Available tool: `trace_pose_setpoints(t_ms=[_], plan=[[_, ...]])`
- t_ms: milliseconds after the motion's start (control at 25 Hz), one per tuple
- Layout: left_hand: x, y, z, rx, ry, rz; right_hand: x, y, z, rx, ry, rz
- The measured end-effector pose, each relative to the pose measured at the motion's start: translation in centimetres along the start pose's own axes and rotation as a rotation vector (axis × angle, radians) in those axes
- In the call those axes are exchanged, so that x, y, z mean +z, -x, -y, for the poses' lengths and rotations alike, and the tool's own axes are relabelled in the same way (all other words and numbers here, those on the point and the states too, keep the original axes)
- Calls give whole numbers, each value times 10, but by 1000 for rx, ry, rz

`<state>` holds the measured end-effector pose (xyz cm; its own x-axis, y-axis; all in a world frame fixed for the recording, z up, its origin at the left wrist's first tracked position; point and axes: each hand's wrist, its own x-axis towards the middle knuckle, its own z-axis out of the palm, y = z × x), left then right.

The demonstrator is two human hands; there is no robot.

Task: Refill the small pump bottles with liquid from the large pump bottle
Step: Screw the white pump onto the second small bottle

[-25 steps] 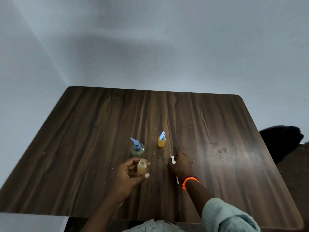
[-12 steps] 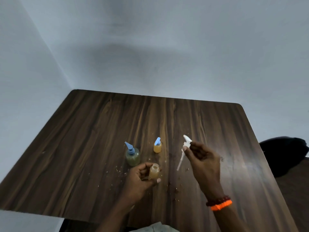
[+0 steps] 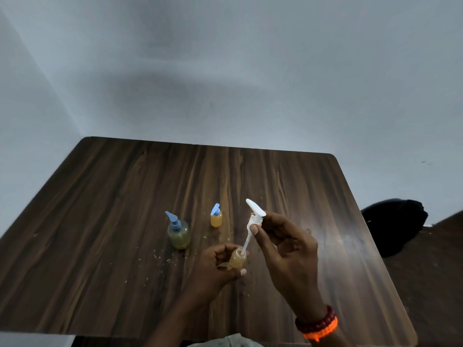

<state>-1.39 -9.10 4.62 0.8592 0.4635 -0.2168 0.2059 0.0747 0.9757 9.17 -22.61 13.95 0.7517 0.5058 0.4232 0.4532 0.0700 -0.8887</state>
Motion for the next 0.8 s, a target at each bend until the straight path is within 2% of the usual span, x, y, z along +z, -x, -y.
trace_pose_setpoints(t_ms=[200,480,800], plan=[[3,4,-7,23,-1,5,-2,5,-9,-21,16,54],[5,4,-13,53,54,-18,4,25,-28,131,83,122],[8,9,-12,91,76,-1,6,25,-27,168,118,157]])
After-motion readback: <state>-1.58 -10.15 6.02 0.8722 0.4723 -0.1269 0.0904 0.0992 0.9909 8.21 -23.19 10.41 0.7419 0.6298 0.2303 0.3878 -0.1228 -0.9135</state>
